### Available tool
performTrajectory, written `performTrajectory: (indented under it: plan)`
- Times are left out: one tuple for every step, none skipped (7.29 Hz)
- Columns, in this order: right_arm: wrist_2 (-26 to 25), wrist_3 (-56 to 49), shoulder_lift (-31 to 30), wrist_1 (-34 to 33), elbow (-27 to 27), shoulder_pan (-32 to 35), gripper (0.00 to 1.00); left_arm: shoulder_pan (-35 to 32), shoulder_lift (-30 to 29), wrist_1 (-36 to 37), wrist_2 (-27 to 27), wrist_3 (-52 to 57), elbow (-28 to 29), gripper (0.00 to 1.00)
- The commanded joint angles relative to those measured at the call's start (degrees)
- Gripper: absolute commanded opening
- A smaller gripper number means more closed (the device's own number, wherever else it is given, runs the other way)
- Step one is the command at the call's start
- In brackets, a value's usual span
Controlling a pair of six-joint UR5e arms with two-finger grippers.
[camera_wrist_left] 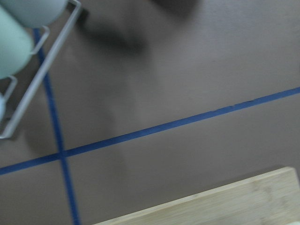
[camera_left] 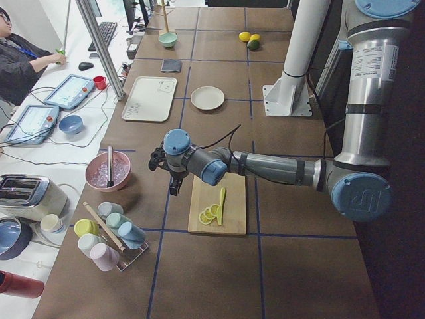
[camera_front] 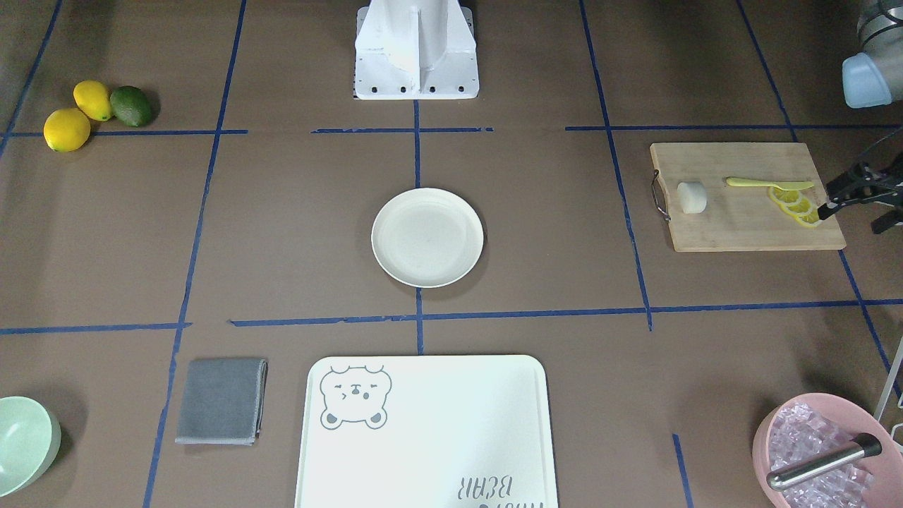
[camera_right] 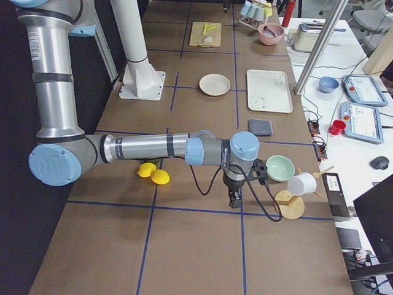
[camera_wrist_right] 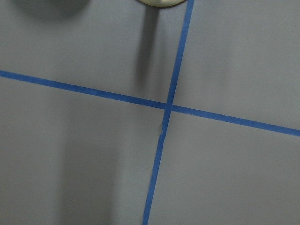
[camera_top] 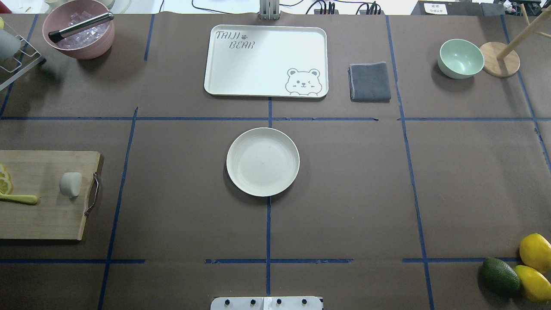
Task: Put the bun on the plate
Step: 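Reach the left gripper toward the white bun on the cutting board, then grasp the white bun with the left gripper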
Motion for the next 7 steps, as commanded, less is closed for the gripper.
performTrajectory:
  plan:
    - [0.10,0.07,-0.19,-0.04,0.12,0.00,1.00,14.42,4.63,-3.84,12.30,-18.57,-8.32,1.00]
    - [0.10,0.07,-0.19,0.05,0.03,0.00,1.00,20.24,5.17,-3.84,15.78,-25.28,-10.81,1.00]
    - [0.19,0.07,-0.19,-0.04,0.12,0.00,1.00,24.91,5.18,-3.93,18.42,-30.13,-11.70,1.00]
    - [0.27,0.07,-0.19,-0.04,0.12,0.00,1.00,27.39,5.35,-4.02,20.71,-31.14,-11.71,1.00]
    - [0.28,0.07,-0.28,-0.04,0.12,0.00,1.00,28.03,5.44,-4.02,20.91,-30.97,-11.10,1.00]
    - [0.62,0.07,-0.28,-0.04,0.12,0.00,1.00,28.21,5.44,-4.02,20.91,-30.80,-10.66,1.00]
    - [0.63,0.07,-0.28,-0.04,0.12,0.00,1.00,28.82,5.61,-3.93,20.91,-30.80,-10.48,0.95]
